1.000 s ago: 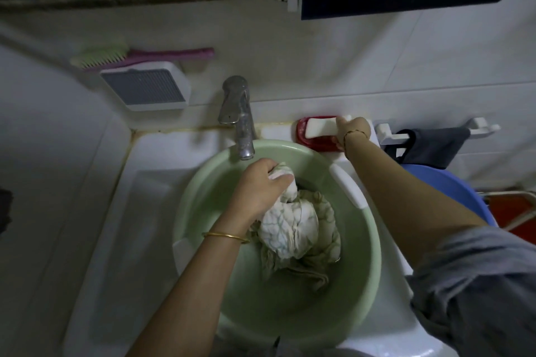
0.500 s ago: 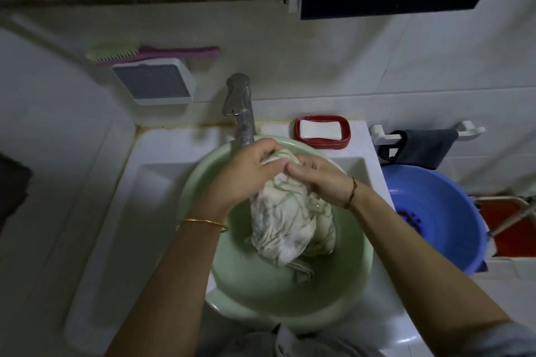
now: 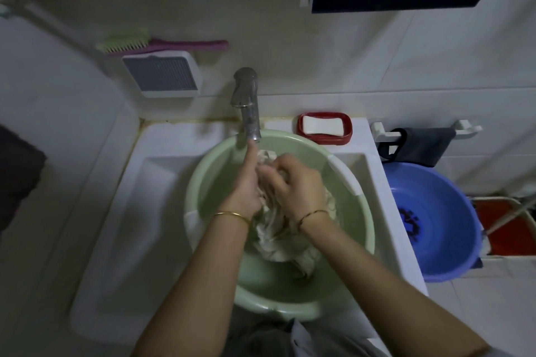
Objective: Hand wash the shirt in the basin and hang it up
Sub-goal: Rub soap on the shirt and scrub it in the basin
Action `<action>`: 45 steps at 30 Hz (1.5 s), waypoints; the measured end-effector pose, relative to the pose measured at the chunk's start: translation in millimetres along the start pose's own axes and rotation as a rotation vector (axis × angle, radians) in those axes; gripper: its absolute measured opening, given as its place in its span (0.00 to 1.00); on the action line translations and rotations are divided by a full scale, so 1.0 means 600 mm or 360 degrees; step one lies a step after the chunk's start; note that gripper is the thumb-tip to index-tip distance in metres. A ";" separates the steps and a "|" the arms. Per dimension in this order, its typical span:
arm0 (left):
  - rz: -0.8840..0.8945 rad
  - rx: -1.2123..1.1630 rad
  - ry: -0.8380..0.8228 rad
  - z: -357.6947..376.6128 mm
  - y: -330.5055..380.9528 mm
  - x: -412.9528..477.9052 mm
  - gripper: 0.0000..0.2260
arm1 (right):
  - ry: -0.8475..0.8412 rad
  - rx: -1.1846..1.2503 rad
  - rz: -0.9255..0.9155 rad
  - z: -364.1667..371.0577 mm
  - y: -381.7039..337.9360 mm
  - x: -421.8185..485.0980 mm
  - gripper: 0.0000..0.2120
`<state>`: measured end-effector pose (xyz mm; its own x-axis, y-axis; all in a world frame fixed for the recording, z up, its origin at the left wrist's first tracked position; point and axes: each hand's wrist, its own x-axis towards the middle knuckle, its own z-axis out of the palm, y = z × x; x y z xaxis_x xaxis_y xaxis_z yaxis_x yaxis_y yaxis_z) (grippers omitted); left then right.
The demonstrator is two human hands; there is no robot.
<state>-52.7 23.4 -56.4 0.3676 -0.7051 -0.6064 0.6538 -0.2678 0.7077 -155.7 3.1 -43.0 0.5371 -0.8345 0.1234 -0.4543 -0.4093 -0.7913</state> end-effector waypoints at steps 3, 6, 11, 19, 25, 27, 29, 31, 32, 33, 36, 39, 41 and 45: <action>-0.0032 -0.0319 -0.0025 0.042 -0.019 -0.017 0.23 | -0.0009 -0.0181 -0.0001 0.018 -0.019 0.015 0.19; -0.0157 -0.0268 -0.0053 0.071 -0.024 -0.035 0.16 | 0.0009 -0.0157 0.0421 0.002 -0.002 0.068 0.23; -0.0227 -0.0230 0.0134 0.053 -0.026 -0.007 0.17 | -0.0010 -0.0148 0.0279 0.020 0.001 0.035 0.20; -0.0294 -0.0080 0.0147 0.065 -0.023 -0.004 0.18 | 0.0038 -0.0072 0.0243 0.009 0.015 0.051 0.19; -0.0152 0.0407 -0.0143 0.051 -0.001 -0.009 0.18 | 0.0024 0.0327 0.0657 -0.021 0.052 0.075 0.13; 0.0163 0.0579 -0.0143 0.032 0.014 -0.003 0.12 | -0.0272 0.0521 0.0814 -0.043 0.067 0.074 0.22; 0.0483 0.0869 -0.0149 0.011 0.032 -0.004 0.09 | -0.0670 0.0626 0.0876 -0.068 0.082 0.069 0.27; 0.0679 0.1131 -0.0173 -0.009 0.044 -0.011 0.10 | -0.0930 0.0672 0.0850 -0.093 0.096 0.070 0.20; 0.0721 0.1227 -0.0188 -0.016 0.049 -0.014 0.10 | -0.0925 0.0764 0.0837 -0.102 0.103 0.072 0.18; 0.0752 0.1312 -0.0204 -0.020 0.054 -0.020 0.10 | -0.0887 0.0885 0.0819 -0.109 0.111 0.074 0.18; 0.0809 0.1617 -0.0257 -0.016 0.070 -0.043 0.07 | -0.0847 0.1277 0.0737 -0.120 0.124 0.081 0.15; 0.0808 0.2120 -0.0127 -0.008 0.073 -0.052 0.13 | -0.0791 0.1442 0.0671 -0.124 0.122 0.083 0.15; 0.0784 0.2353 -0.0049 -0.008 0.070 -0.054 0.13 | -0.0693 0.1469 0.0634 -0.125 0.123 0.082 0.17; 0.0751 0.2456 -0.0017 -0.015 0.075 -0.068 0.15 | -0.0511 0.1503 0.0625 -0.122 0.113 0.083 0.11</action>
<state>-32.4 46.0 -2.7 0.3244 -0.9144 -0.2421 -0.7683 -0.4040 0.4965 -211.7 -93.3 -46.7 0.6971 -0.6534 -0.2952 0.0240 0.4328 -0.9011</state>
